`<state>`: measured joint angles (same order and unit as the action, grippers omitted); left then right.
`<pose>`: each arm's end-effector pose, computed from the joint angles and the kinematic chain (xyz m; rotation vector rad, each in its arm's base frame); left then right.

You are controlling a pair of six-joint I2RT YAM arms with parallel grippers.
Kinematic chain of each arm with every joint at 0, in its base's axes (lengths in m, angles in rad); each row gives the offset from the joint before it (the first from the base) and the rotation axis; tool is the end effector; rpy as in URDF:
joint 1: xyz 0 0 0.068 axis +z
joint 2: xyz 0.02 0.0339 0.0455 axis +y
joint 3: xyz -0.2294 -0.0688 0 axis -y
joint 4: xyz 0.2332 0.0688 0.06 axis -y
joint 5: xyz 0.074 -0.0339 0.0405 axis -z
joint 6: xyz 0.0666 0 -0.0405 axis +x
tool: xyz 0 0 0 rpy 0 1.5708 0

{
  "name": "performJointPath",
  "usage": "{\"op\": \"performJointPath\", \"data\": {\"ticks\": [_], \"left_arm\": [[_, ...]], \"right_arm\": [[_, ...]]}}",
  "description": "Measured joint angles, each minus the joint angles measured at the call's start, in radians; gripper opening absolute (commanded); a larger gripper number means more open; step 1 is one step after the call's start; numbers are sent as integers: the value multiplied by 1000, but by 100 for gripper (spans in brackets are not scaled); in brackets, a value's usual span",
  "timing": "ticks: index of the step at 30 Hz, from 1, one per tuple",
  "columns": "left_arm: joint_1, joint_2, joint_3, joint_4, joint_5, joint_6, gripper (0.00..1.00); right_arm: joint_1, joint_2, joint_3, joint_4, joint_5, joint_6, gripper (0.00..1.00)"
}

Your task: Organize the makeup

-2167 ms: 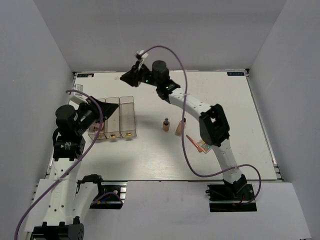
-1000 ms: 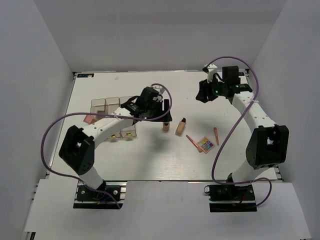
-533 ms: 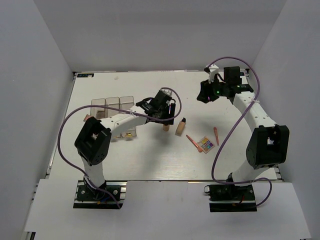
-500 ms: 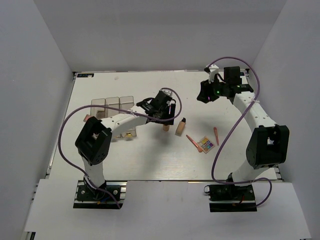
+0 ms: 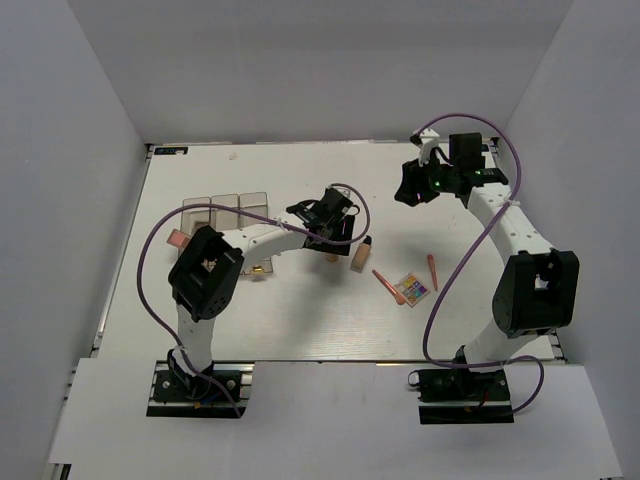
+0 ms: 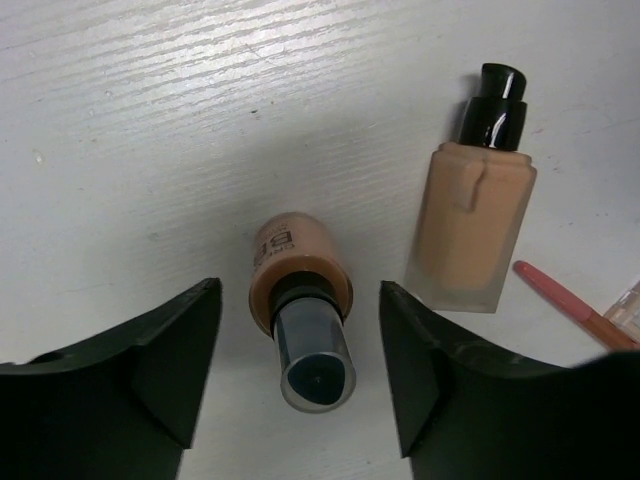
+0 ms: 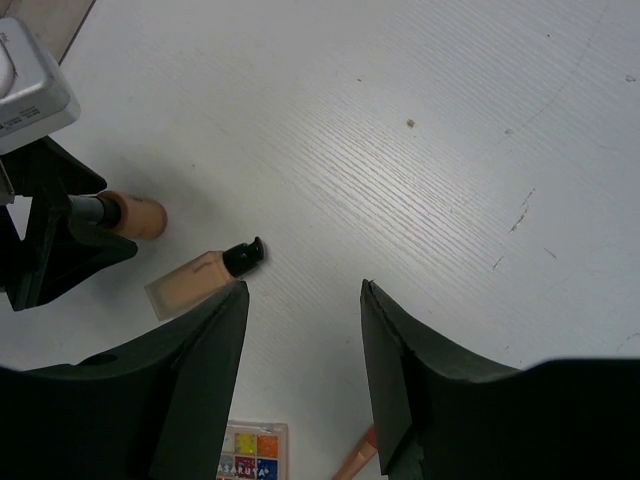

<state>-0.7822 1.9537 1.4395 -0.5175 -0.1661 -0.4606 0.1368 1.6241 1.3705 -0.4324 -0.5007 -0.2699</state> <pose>0.2986 -0.2812 0.1440 0.3571 2.5749 -0.2421 0.3676 0.0829 0.2583 -0.7008 2.0873 0.4888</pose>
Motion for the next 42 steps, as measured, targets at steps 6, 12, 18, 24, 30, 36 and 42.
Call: {"op": "performJointPath", "data": {"ticks": [6, 12, 18, 24, 30, 36, 42], "left_arm": [[0, 7, 3, -2, -5, -3, 59], [0, 8, 13, -3, -11, -1, 30], [7, -6, 19, -4, -24, 0, 21], [82, -61, 108, -63, -75, 12, 18], [332, -150, 143, -99, -108, 16, 16], [513, -214, 92, -137, -139, 35, 15], [561, -228, 32, -154, -140, 60, 16]], "right_arm": [[-6, 0, 0, 0, -4, 1, 55], [-6, 0, 0, 0, -13, 2, 55], [-6, 0, -15, -3, -26, 3, 50], [-6, 0, -34, -7, -40, 4, 47], [-6, 0, -43, -7, -53, 4, 47], [-6, 0, -43, -7, -57, 5, 47], [-6, 0, -43, -7, -61, 5, 47]]}}
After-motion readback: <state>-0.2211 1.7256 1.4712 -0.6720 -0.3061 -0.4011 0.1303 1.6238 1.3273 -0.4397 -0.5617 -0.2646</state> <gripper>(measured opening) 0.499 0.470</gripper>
